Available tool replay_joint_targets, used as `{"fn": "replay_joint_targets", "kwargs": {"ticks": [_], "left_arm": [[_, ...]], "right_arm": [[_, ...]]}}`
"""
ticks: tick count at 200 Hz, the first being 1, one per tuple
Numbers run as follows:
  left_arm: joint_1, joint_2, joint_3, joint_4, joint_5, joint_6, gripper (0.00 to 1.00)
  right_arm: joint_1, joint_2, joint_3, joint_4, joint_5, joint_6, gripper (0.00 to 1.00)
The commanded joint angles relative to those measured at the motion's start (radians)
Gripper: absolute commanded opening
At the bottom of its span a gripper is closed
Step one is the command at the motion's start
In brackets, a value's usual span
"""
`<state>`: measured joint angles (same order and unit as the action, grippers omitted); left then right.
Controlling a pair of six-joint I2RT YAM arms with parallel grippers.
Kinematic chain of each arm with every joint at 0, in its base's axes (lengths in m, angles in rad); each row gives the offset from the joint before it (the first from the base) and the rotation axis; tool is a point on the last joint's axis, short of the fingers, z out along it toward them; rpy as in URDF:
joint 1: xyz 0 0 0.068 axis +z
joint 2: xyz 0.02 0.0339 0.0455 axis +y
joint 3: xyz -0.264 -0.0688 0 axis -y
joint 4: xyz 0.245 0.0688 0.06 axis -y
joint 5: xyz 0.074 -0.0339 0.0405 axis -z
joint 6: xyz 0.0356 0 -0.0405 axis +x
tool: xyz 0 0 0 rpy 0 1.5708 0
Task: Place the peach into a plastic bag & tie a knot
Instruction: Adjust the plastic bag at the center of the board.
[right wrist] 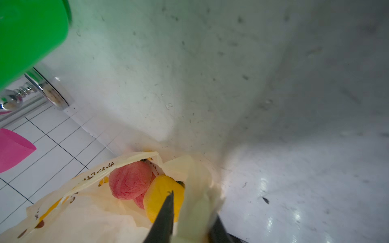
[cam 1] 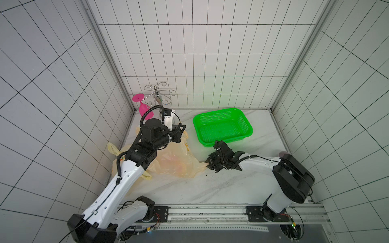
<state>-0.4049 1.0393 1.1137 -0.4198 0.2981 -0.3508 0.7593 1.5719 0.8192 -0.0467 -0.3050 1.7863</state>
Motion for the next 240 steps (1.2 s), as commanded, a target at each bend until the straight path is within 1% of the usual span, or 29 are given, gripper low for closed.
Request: {"fn": "replay_joint_targets", "kwargs": {"ticks": [1, 3, 16, 23, 30, 41, 52, 64, 71, 92, 109, 116, 124, 137, 153, 162, 171, 192, 206, 220, 228, 240], "left_arm": [[-0.002, -0.007, 0.143, -0.063, -0.068, 0.030, 0.00], [-0.002, -0.007, 0.157, -0.073, -0.076, 0.031, 0.00], [-0.002, -0.010, 0.235, -0.124, -0.124, 0.035, 0.00], [-0.001, -0.015, 0.267, -0.147, -0.161, 0.030, 0.00], [-0.002, -0.022, 0.285, -0.164, -0.198, 0.018, 0.00], [-0.003, -0.035, 0.292, -0.177, -0.249, -0.005, 0.00], [-0.002, -0.049, 0.278, -0.181, -0.281, -0.032, 0.00], [-0.002, -0.066, 0.252, -0.179, -0.284, -0.074, 0.00], [-0.002, -0.080, 0.235, -0.171, -0.271, -0.110, 0.00], [-0.012, -0.130, 0.166, -0.108, -0.197, -0.224, 0.02], [-0.049, -0.177, 0.059, -0.008, -0.205, -0.258, 0.02], [-0.068, -0.194, 0.001, 0.041, -0.211, -0.269, 0.03], [-0.087, -0.208, -0.069, 0.104, -0.205, -0.279, 0.03], [-0.112, -0.212, -0.175, 0.171, -0.192, -0.301, 0.03], [-0.130, -0.215, -0.259, 0.201, -0.172, -0.332, 0.03], [-0.136, -0.221, -0.283, 0.202, -0.169, -0.336, 0.03], [-0.137, -0.231, -0.291, 0.199, -0.175, -0.332, 0.03], [-0.137, -0.248, -0.280, 0.204, -0.199, -0.291, 0.04], [-0.137, -0.244, -0.279, 0.242, -0.160, -0.254, 0.04], [-0.137, -0.239, -0.290, 0.289, -0.082, -0.206, 0.05], [-0.137, -0.239, -0.305, 0.325, -0.046, -0.182, 0.06], [-0.137, -0.241, -0.334, 0.392, 0.001, -0.147, 0.08]], "right_arm": [[-0.043, -0.187, 0.105, -0.283, 0.191, -0.214, 0.02], [-0.051, -0.203, 0.125, -0.315, 0.212, -0.253, 0.00], [-0.082, -0.293, 0.245, -0.479, 0.339, -0.478, 0.00], [-0.101, -0.332, 0.298, -0.528, 0.403, -0.594, 0.00], [-0.124, -0.359, 0.361, -0.548, 0.424, -0.723, 0.00], [-0.182, -0.360, 0.476, -0.587, 0.370, -0.890, 0.00], [-0.234, -0.324, 0.619, -0.668, 0.298, -1.026, 0.00], [-0.264, -0.274, 0.781, -0.778, 0.252, -1.129, 0.00], [-0.271, -0.254, 0.855, -0.808, 0.222, -1.172, 0.00], [-0.282, -0.213, 0.984, -0.829, 0.102, -1.224, 0.00], [-0.284, -0.173, 1.041, -0.848, -0.013, -1.283, 0.00], [-0.288, -0.167, 1.031, -0.858, -0.025, -1.303, 0.00], [-0.295, -0.179, 0.981, -0.861, -0.016, -1.316, 0.00], [-0.324, -0.229, 0.821, -0.825, -0.015, -1.312, 0.00], [-0.374, -0.310, 0.631, -0.746, -0.077, -1.287, 0.00], [-0.392, -0.338, 0.590, -0.740, -0.094, -1.297, 0.00], [-0.402, -0.348, 0.592, -0.762, -0.106, -1.322, 0.02], [-0.411, -0.344, 0.651, -0.842, -0.073, -1.373, 0.15], [-0.421, -0.324, 0.695, -0.908, -0.028, -1.393, 0.33], [-0.438, -0.301, 0.754, -1.002, 0.061, -1.424, 0.45], [-0.445, -0.292, 0.793, -1.057, 0.138, -1.443, 0.52], [-0.449, -0.291, 0.848, -1.118, 0.247, -1.475, 0.60]]}}
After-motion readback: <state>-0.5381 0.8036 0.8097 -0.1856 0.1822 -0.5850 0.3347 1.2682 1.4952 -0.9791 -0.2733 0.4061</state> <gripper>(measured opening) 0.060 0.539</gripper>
